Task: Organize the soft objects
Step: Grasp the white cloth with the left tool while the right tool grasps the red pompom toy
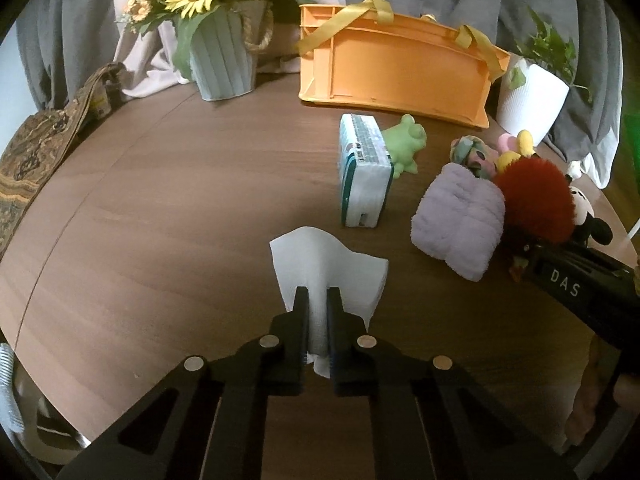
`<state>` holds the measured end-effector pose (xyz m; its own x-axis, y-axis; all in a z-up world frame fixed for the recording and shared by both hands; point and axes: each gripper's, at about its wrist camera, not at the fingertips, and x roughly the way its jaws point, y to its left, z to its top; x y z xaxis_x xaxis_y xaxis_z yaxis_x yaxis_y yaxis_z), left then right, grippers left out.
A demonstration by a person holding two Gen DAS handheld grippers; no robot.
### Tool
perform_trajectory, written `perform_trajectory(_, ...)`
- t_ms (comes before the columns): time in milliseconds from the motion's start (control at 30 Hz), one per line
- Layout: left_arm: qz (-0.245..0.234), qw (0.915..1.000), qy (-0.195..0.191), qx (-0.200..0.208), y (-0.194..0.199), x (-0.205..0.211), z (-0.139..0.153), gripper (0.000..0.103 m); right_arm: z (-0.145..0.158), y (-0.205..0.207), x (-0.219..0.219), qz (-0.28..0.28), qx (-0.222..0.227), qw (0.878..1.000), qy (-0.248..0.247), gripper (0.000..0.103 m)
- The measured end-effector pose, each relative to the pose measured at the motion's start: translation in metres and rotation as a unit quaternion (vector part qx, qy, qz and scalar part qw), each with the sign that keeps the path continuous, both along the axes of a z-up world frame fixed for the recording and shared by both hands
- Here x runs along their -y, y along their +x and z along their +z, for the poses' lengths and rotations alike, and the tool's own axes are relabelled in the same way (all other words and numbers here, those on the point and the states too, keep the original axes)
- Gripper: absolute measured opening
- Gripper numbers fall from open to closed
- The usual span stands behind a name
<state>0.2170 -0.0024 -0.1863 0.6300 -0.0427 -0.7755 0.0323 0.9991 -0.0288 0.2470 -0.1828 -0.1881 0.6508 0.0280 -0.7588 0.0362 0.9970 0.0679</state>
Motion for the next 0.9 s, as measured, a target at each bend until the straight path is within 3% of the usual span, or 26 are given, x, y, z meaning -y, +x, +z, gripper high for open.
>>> perform_trajectory(167,-0.014,0.9999,-0.001,0.009,-0.003,0.001,0.005,0.009,0.003,-0.007,0.002,-0.008,0.009,1.0,0.006,0.027)
perform_trajectory(900,-0.065,0.9932,-0.042,0.087,-0.02,-0.012,0.09,0.009,0.084,-0.06,-0.016,-0.022,0.073,0.997,0.029,0.026)
